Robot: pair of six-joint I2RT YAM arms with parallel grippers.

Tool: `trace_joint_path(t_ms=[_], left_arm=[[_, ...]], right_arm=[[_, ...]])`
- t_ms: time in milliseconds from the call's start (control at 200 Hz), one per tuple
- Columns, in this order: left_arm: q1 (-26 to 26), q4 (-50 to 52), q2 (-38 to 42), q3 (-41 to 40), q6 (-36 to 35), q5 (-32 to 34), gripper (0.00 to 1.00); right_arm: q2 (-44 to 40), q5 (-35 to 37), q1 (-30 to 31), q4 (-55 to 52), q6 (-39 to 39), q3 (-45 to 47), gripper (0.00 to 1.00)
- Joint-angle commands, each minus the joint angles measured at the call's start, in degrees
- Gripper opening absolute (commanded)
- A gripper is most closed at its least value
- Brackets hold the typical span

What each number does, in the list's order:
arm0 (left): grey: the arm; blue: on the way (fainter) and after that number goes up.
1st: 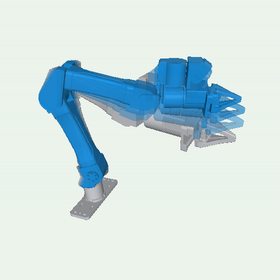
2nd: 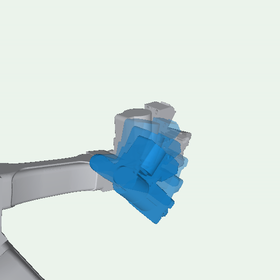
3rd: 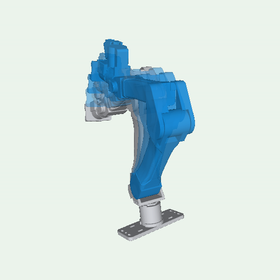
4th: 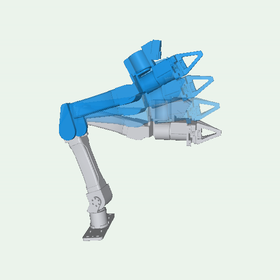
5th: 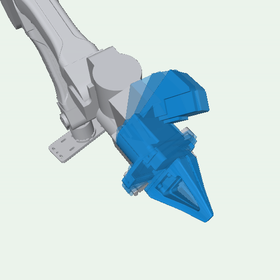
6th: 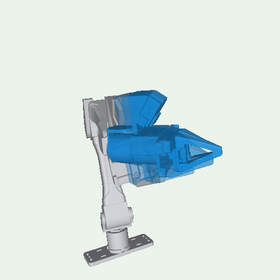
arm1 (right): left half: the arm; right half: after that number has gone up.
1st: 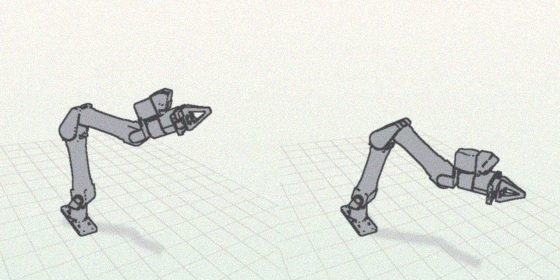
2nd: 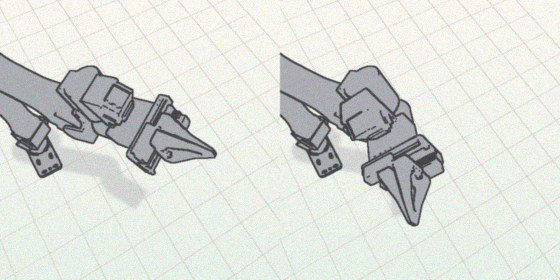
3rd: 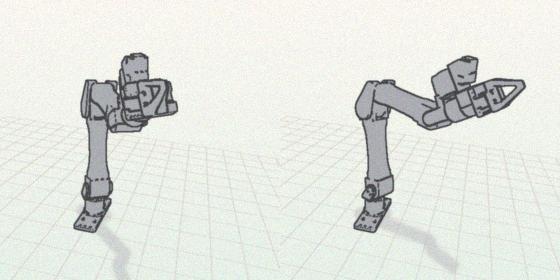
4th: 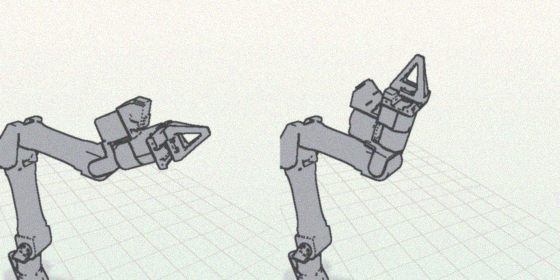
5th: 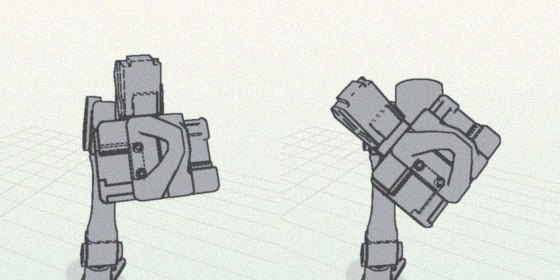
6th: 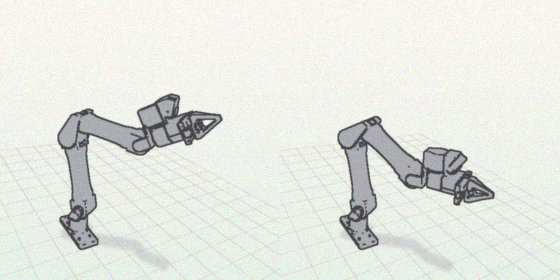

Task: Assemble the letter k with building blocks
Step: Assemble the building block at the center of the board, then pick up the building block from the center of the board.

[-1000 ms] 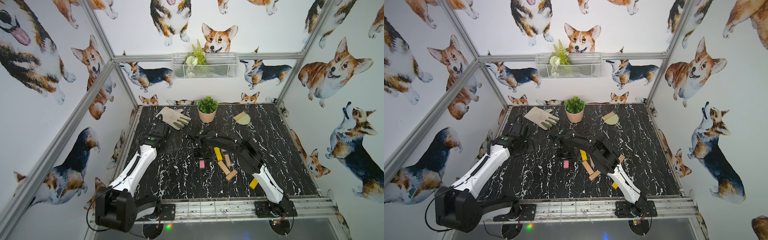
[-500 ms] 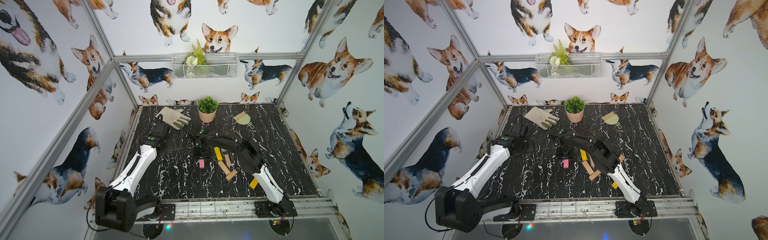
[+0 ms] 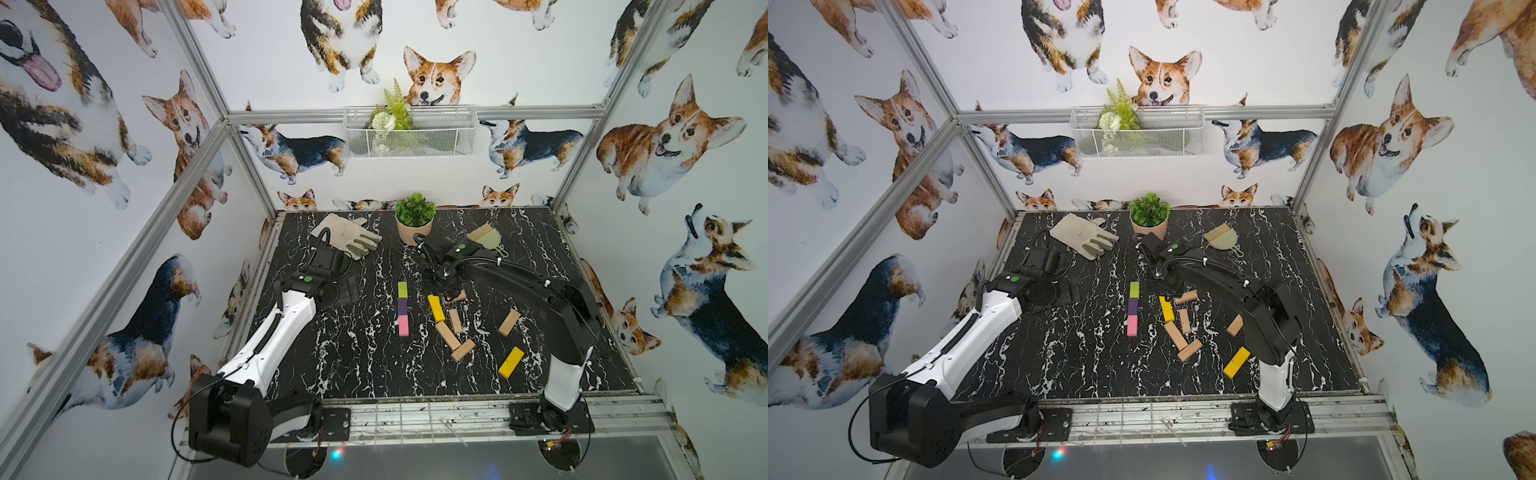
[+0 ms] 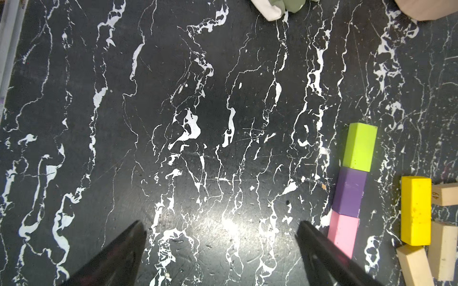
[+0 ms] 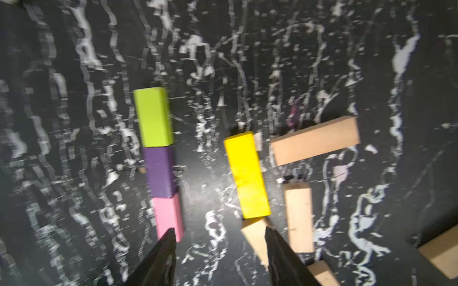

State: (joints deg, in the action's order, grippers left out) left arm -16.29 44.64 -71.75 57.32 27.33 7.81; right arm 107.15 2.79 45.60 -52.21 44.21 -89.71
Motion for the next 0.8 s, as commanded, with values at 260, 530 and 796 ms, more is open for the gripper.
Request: trace_joint_path(t_ms=[260, 530, 796], left_arm=[[-0.2, -0.6, -1.4, -0.2, -0.4, -0.5, 0.97], [-0.1, -0.9, -2.1, 0.1, -0.5, -0.9, 0.97], [-0.2, -1.2, -2.2, -0.3, -0.6, -1.0, 0.97]], right_arm=[[9.4, 2.6, -1.2, -5.0, -26.0, -5.6, 0.61], [13.0, 0.7, -2.3, -5.2, -28.5, -7.1, 0.60], [13.8, -2.3, -2.7, -2.4, -26.2, -4.0, 0.59]])
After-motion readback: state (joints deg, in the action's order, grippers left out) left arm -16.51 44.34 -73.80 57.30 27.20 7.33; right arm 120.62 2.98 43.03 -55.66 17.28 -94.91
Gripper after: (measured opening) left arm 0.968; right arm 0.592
